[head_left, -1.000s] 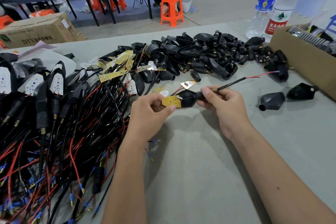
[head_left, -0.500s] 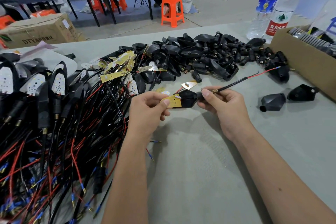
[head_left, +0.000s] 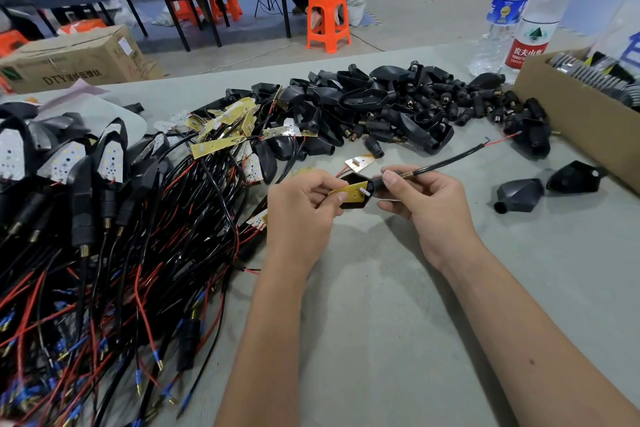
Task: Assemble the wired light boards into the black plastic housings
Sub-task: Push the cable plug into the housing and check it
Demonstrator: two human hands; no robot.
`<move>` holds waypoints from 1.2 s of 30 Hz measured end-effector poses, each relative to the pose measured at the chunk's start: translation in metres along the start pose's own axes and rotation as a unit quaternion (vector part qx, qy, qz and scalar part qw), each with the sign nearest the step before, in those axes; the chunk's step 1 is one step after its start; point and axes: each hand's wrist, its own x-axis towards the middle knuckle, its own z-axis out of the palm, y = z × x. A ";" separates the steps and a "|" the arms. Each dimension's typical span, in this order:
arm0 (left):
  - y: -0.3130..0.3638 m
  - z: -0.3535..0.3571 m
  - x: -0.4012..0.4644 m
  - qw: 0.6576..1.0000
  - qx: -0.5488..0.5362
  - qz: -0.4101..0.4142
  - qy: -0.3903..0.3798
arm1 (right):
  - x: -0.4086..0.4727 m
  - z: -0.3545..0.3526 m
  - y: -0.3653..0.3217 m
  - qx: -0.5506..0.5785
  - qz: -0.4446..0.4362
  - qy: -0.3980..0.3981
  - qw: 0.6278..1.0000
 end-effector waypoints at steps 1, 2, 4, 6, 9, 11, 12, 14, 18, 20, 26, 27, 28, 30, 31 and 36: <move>-0.001 -0.001 0.000 1.000 -0.006 0.004 0.010 | 0.000 0.000 0.000 0.000 0.001 0.001 1.000; -0.002 -0.003 0.000 1.000 -0.011 0.007 0.020 | 0.000 0.001 0.000 0.000 0.003 0.003 1.000; -0.003 -0.006 0.001 0.999 -0.021 0.016 0.033 | 0.000 0.000 0.000 0.003 0.007 0.010 1.000; -0.004 -0.009 0.003 0.999 -0.036 0.009 0.029 | 0.001 0.000 0.000 0.002 0.010 0.019 1.000; -0.005 -0.011 0.002 0.999 -0.045 -0.010 0.004 | 0.003 0.001 0.001 -0.008 0.007 0.033 0.999; -0.001 -0.009 0.001 0.999 -0.041 -0.003 -0.001 | 0.003 0.000 0.002 -0.003 0.006 0.040 0.999; 0.000 -0.007 0.000 0.999 -0.041 0.000 0.007 | 0.003 0.000 0.002 -0.002 0.006 0.041 0.999; 0.001 -0.003 0.001 0.998 -0.049 -0.009 0.030 | 0.003 -0.001 0.002 -0.009 0.005 0.036 0.999; 0.002 0.001 0.001 0.993 -0.101 -0.031 0.048 | 0.004 0.000 0.003 -0.027 -0.001 0.030 0.999; 0.001 0.000 0.002 0.991 -0.116 -0.041 0.053 | 0.003 -0.001 0.002 -0.020 -0.002 0.031 0.999; -0.005 0.003 0.001 0.991 -0.034 -0.069 0.106 | 0.001 0.000 0.004 -0.024 -0.018 0.011 0.999; -0.006 0.004 0.000 0.990 0.005 -0.060 0.130 | 0.001 0.000 0.004 -0.022 -0.020 0.011 0.999; -0.007 0.004 0.000 0.986 0.038 -0.053 0.152 | 0.001 0.000 0.004 -0.014 -0.022 0.013 1.000; -0.008 0.002 0.002 0.981 0.033 -0.065 0.179 | 0.001 0.000 0.004 0.010 -0.021 0.012 1.000; -0.009 0.000 0.003 0.981 0.003 -0.078 0.177 | 0.001 -0.001 0.004 0.021 -0.021 0.007 1.000; -0.002 -0.006 0.004 0.976 -0.130 -0.158 0.076 | 0.001 -0.004 0.002 0.043 -0.021 -0.015 0.999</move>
